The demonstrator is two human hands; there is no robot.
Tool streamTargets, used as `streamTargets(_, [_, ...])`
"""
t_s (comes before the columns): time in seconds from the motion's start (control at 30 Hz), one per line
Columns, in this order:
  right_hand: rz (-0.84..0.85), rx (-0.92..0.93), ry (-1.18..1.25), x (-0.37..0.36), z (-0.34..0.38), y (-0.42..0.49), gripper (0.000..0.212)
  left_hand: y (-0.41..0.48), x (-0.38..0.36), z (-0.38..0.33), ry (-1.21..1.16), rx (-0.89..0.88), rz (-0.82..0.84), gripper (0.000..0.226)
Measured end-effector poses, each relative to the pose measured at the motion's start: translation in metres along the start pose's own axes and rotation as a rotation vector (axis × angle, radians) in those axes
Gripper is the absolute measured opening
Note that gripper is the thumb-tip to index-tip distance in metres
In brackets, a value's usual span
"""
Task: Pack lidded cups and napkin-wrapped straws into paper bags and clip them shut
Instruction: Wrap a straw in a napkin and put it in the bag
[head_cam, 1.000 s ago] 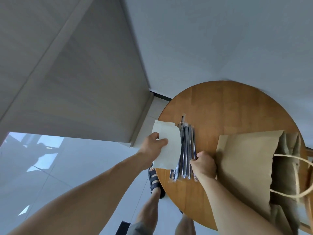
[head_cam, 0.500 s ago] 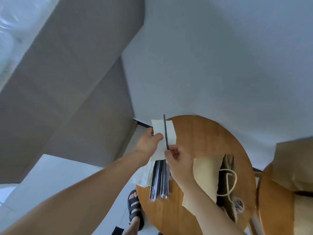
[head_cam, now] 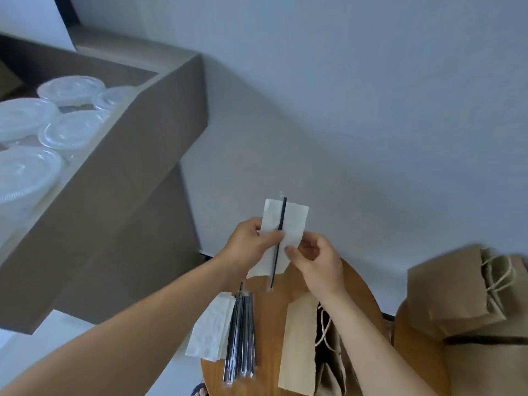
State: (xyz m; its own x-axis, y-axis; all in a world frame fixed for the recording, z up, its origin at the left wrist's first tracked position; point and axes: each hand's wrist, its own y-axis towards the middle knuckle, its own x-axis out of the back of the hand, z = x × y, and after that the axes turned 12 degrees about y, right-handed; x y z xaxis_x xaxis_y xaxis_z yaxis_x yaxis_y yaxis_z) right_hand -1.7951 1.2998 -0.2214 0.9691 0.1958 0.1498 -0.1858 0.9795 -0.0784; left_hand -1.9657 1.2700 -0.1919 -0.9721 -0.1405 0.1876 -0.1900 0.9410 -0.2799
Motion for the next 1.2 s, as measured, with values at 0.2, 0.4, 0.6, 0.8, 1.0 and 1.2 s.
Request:
streamTargets(0.2, [0.192, 0.013, 0.100, 0.038, 0.028, -0.005, 0.013, -0.010, -0.025, -0.045, 0.034, -0.065, 0.200, 0.015])
streamTargets(0.4, [0.132, 0.052, 0.109, 0.073, 0.031, -0.016, 0.013, -0.010, -0.056, -0.057, 0.030, -0.068, 0.308, 0.021])
streamTargets(0.6, [-0.274, 0.003, 0.002, 0.123, 0.010, -0.011, 0.009, 0.001, -0.077, -0.008, 0.448, 0.004, 0.321, 0.052])
streamTargets(0.8, [-0.473, -0.033, -0.047, 0.128, -0.019, 0.000, 0.018, -0.020, -0.101, 0.070, 1.050, 0.147, 0.704, 0.088])
streamTargets(1.0, [-0.408, -0.073, -0.150, 0.087, -0.041, 0.011, 0.018, -0.033, -0.137, 0.094, 1.088, 0.237, 0.481, 0.062])
streamTargets(1.2, [-0.278, -0.082, -0.153, 0.048, -0.057, -0.002, 0.014, -0.031, -0.129, 0.102, 0.853, 0.346, 0.374, 0.029])
